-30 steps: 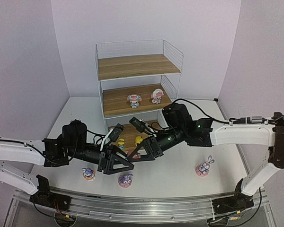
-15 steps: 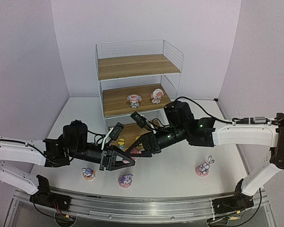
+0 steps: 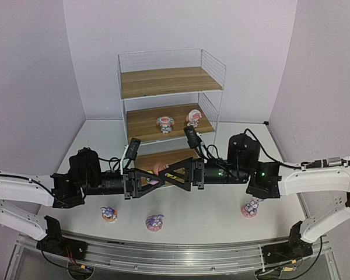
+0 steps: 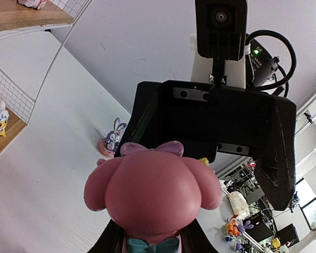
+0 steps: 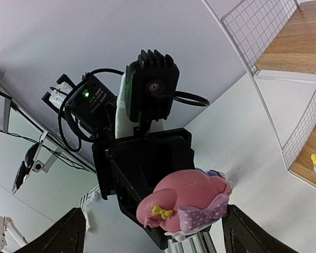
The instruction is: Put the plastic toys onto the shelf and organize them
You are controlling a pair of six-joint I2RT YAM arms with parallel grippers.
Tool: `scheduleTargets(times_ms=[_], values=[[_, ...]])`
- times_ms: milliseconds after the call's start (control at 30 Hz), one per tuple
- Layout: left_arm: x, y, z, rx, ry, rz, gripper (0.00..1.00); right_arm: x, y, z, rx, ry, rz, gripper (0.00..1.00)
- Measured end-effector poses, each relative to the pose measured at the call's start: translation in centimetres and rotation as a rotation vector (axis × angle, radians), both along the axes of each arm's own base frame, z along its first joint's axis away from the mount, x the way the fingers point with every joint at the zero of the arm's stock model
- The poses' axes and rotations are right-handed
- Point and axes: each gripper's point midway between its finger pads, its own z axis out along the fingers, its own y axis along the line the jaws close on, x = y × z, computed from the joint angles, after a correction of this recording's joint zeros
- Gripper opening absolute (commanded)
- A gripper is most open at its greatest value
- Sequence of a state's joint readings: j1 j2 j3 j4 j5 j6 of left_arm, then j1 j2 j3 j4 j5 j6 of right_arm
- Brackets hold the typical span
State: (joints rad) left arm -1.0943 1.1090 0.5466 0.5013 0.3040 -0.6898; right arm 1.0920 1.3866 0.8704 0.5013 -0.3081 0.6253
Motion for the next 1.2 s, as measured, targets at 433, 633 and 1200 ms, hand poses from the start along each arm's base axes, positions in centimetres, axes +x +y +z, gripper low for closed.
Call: scheduleTargets(times_ms=[433, 633, 1200], values=[[0.0, 0.4, 1.0, -0.048, -0.006, 0.013, 0.00, 0.8, 1.1, -0.8, 0.014, -0.008, -0.015, 0.64], [0.1, 0.4, 0.9, -0.047, -0.006, 0.014, 0.00, 1.0, 1.4, -0.2, 0.030, -0.005, -0.022, 0.65], [0.9, 0.6, 0.9, -0.045, -0.008, 0.064, 0.00, 2.1, 2.1, -0.1, 0.055, 0.057, -0.069, 0.62]])
